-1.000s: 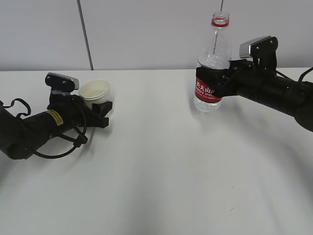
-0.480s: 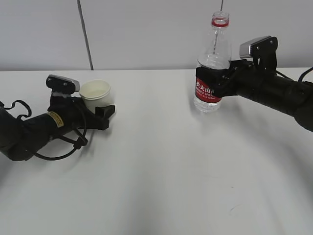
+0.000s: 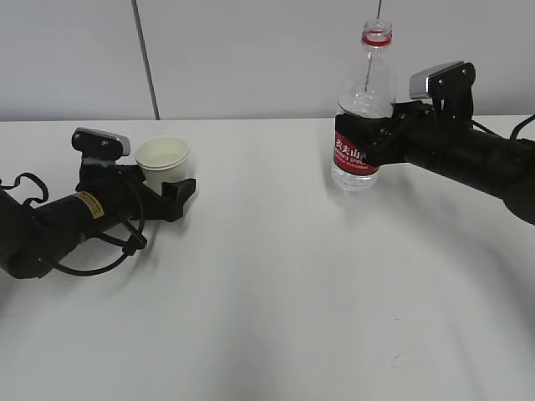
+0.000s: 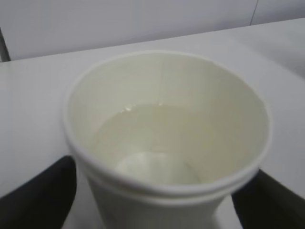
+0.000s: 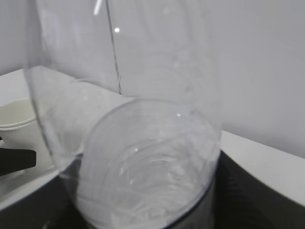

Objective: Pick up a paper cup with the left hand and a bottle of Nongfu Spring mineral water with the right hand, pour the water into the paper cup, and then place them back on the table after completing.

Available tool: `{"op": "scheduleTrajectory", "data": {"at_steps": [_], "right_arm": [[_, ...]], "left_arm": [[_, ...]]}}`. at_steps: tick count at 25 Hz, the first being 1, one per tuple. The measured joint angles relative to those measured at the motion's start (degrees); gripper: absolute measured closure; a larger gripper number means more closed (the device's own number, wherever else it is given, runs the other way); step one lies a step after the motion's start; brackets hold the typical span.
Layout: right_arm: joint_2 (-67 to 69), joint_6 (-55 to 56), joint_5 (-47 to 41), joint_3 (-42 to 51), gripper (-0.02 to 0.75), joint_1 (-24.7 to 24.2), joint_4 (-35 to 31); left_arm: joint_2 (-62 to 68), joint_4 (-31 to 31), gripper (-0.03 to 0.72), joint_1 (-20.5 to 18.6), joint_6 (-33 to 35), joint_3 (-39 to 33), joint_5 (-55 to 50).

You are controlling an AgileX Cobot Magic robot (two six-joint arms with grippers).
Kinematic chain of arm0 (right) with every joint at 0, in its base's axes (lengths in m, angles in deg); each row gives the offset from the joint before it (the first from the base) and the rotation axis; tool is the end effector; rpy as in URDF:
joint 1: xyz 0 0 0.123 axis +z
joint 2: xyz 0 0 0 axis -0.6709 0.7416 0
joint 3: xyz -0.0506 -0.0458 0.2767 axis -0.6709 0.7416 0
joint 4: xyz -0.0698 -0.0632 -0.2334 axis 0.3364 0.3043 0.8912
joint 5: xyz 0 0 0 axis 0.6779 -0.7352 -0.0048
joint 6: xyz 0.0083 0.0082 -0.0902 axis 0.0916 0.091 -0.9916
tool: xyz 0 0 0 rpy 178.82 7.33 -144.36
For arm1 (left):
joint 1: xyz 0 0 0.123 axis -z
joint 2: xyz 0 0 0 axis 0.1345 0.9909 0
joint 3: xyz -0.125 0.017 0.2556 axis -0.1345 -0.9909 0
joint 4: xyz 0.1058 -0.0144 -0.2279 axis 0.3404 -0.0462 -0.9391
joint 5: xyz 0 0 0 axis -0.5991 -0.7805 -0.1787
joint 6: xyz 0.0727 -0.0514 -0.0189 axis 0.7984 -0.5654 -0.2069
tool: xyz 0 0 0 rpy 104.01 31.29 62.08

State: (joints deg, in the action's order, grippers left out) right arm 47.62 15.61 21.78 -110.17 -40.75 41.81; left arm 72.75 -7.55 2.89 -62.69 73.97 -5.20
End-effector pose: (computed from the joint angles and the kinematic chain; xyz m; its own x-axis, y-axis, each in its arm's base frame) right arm 0.3956 0.0604 0.1600 -0.0712 -0.0654 -0.9953 -0.5836 0.8119 -0.0116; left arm 0.3885 -0.1035 0.0703 -0.2776 0.0321 -0.9602 0.4820 0.8692 -0.1102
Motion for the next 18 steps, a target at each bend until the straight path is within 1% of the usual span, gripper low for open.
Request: {"op": "scheduleTrajectory", "data": {"at_steps": [8, 18], "right_arm": [[0.00, -0.54, 0.00, 0.00, 0.292, 0.00, -0.36], [1.80, -0.89, -0.11, 0.00, 0.292, 0.00, -0.61]], "left_arm": [[-3.47, -1.08, 0.085, 0.00, 0.05, -5.80, 4.07], [-6.47, -1.34, 0.095, 0.00, 0.05, -10.96, 4.72]]}}
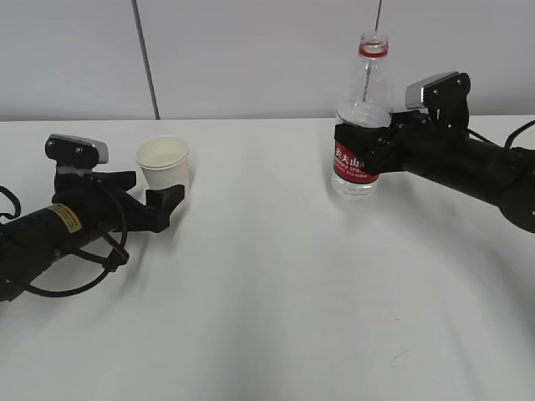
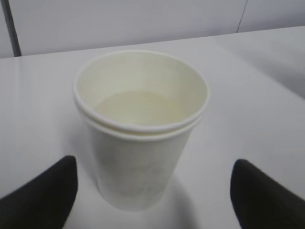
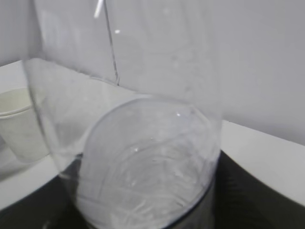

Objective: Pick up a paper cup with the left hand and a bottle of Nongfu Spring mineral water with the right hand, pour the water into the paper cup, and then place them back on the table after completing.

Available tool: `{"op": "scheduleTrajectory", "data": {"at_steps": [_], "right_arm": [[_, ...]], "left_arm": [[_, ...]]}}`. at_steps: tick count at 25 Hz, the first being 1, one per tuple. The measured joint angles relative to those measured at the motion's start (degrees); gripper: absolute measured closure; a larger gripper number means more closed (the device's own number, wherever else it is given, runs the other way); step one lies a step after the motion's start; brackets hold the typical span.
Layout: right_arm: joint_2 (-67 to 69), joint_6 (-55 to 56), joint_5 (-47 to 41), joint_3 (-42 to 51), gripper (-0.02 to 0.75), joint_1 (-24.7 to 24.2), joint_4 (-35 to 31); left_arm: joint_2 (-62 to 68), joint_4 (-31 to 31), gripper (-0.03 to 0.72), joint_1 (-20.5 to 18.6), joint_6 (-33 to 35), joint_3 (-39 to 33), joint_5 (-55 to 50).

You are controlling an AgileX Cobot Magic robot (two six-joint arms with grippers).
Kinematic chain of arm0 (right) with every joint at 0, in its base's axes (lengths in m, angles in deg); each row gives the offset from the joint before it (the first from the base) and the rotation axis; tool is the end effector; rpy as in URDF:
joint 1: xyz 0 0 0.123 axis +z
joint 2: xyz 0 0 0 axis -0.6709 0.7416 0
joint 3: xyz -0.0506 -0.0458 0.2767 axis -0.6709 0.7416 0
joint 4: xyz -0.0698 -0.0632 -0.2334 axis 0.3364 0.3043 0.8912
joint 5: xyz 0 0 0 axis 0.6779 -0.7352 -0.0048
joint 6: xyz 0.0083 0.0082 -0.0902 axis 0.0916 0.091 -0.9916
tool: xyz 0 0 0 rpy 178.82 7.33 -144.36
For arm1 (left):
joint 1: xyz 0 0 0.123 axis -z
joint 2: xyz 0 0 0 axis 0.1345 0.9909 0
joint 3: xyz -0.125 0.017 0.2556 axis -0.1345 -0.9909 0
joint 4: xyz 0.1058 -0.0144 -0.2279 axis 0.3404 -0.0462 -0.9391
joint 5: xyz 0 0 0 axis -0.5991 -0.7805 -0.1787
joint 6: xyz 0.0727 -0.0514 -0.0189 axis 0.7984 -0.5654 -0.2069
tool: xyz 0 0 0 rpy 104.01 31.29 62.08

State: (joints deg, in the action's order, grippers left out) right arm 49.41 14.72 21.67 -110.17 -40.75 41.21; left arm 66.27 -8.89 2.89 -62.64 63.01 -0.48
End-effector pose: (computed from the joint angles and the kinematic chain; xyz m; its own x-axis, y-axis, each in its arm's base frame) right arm 0.3971 0.0598 0.1477 -0.0955 -0.0732 -0.9927 -0.5776 0.8163 -0.0046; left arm 0.3481 -0.0959 0.0853 -0.2863 -0.0060 -0.9581 0.4710 0.8699 -0.1462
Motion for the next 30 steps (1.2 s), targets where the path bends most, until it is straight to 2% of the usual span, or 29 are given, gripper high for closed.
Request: {"op": "scheduleTrajectory", "data": {"at_steps": [11, 30], "right_arm": [[4.85, -0.27, 0.48, 0.00, 0.292, 0.00, -2.45], [5.81, -0.88, 2.18, 0.00, 0.292, 0.00, -4.97]], "left_arm": [[-3.09, -0.04, 0.097, 0.00, 0.00, -3.00, 0.18], [-3.48, -0.04, 0.101, 0.00, 0.00, -5.48, 0.42]]}}
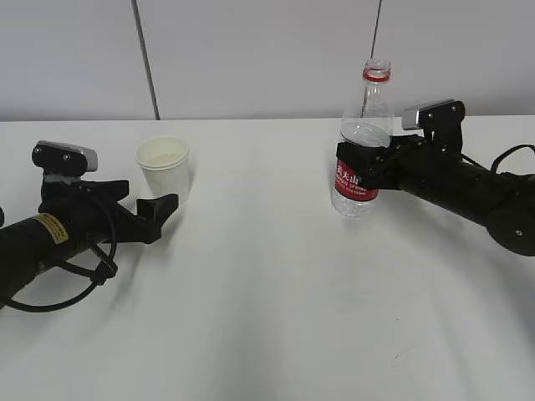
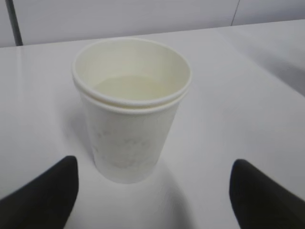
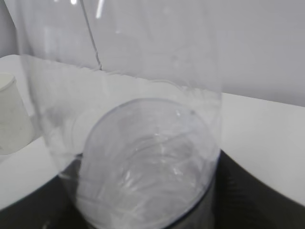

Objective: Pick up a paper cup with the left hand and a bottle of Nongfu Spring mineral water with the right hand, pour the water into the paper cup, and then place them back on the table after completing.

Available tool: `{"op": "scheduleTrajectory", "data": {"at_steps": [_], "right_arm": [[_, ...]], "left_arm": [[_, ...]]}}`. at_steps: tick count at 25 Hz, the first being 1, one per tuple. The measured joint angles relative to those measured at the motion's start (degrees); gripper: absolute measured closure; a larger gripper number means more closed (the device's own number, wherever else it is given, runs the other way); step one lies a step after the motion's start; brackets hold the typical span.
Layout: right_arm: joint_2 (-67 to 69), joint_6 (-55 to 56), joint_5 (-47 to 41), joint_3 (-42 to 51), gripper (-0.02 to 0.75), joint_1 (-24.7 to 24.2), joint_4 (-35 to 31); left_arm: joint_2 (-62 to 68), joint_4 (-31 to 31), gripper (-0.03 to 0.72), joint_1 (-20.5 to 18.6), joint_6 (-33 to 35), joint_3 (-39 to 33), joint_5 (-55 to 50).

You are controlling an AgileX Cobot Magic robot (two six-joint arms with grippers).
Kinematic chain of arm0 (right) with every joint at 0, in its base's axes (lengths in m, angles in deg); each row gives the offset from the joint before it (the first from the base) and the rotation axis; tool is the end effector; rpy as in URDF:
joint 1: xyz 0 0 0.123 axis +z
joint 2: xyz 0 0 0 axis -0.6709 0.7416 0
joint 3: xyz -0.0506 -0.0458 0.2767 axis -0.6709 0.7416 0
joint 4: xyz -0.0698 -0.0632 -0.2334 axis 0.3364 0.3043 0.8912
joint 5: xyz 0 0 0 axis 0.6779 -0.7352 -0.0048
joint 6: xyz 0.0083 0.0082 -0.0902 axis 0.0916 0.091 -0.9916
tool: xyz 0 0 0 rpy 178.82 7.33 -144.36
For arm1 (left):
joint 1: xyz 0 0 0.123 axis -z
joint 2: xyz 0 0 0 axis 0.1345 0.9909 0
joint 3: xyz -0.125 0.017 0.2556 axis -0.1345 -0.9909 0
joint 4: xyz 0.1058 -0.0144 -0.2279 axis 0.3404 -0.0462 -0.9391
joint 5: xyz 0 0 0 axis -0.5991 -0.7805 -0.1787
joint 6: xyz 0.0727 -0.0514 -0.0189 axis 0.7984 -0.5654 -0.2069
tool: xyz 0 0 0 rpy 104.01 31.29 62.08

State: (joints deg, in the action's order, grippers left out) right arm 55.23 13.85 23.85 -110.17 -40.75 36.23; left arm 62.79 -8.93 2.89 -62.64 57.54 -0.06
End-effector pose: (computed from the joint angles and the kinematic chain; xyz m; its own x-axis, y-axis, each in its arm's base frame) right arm 0.4012 0.0560 0.1124 -0.1627 -0.0148 -0.9866 -0.5252 0.8478 0.0739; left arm 0.3260 -0.0918 0.0906 -0.3131 -0.0037 -0.9497 0.4669 0.8702 -0.1573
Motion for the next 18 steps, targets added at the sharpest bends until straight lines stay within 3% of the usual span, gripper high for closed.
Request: {"op": "scheduleTrajectory", "data": {"at_steps": [5, 11, 18], "right_arm": [[0.00, -0.03, 0.00, 0.00, 0.274, 0.00, 0.69], [0.00, 0.70, -1.48, 0.00, 0.099, 0.00, 1.90], [0.00, 1.63, -2.71, 0.00, 0.079, 0.00, 2.88]], "left_arm": [[-0.07, 0.05, 0.101, 0.00, 0.05, 0.00, 0.05], [-1.01, 0.10, 0.102, 0.00, 0.05, 0.00, 0.37], [-1.01, 0.22, 0.102, 0.00, 0.05, -0.07, 0.37]]}}
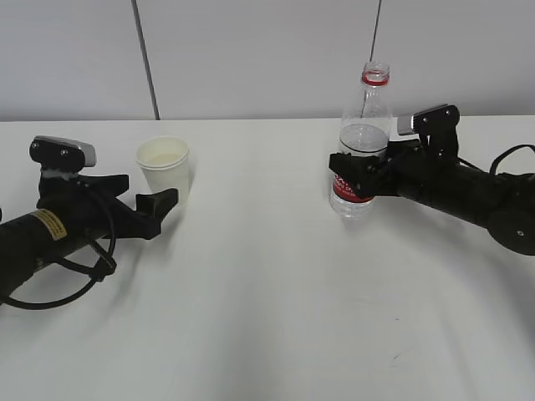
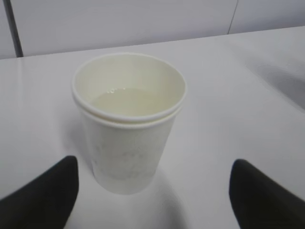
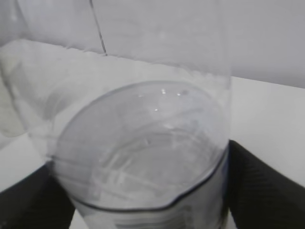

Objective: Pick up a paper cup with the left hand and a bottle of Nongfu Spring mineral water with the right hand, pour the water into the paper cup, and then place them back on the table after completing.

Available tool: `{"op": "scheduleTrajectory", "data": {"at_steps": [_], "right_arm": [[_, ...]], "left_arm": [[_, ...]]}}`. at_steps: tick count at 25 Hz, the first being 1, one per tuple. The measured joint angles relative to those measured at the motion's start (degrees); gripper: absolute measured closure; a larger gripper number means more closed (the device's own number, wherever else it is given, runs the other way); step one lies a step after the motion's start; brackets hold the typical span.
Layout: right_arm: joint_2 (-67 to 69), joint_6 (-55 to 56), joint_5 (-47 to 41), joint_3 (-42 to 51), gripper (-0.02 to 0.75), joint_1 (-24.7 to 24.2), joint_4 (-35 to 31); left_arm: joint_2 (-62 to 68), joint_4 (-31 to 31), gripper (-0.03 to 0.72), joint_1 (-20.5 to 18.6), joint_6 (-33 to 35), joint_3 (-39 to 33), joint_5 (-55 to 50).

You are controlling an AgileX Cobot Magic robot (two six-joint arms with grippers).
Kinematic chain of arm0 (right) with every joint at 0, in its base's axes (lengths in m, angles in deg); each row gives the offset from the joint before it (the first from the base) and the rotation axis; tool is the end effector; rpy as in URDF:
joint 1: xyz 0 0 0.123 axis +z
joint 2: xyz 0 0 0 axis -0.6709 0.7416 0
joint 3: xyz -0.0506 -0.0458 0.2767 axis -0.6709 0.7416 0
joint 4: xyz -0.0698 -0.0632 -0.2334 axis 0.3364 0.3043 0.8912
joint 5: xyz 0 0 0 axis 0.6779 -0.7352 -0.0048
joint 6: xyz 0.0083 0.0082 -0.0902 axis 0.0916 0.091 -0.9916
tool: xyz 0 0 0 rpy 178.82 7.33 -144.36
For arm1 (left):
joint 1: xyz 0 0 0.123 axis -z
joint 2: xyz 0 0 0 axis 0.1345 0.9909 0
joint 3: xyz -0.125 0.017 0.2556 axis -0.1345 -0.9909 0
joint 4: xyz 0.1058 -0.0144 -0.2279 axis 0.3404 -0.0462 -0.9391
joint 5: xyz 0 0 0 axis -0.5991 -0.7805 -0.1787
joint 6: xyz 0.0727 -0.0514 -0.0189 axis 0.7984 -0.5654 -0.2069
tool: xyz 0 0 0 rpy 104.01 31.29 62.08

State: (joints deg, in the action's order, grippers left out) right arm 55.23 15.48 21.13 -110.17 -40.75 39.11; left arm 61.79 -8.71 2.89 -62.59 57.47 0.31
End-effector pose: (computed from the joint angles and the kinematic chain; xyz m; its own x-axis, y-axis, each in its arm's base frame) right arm 0.3992 0.0575 0.1072 -0.2124 -0.0461 -0.9761 -0.5429 0.8361 0.0786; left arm 0.3262 -0.0922 0.0969 -0.2921 -0.0068 -0.9564 0.4742 0.8673 -0.1510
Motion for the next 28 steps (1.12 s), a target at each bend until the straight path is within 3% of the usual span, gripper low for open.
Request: {"op": "scheduleTrajectory", "data": {"at_steps": [19, 28], "right_arm": [[-7.36, -0.61, -2.77, 9.25, 0.099, 0.00, -0.22], [-11.17, -4.26, -2.88, 15.44, 0.110, 0.00, -4.23]], "left_arm": [[0.00, 0.05, 0.104, 0.00, 0.00, -0.04, 0.00], [0.00, 0.05, 0.104, 0.00, 0.00, -0.04, 0.00]]}}
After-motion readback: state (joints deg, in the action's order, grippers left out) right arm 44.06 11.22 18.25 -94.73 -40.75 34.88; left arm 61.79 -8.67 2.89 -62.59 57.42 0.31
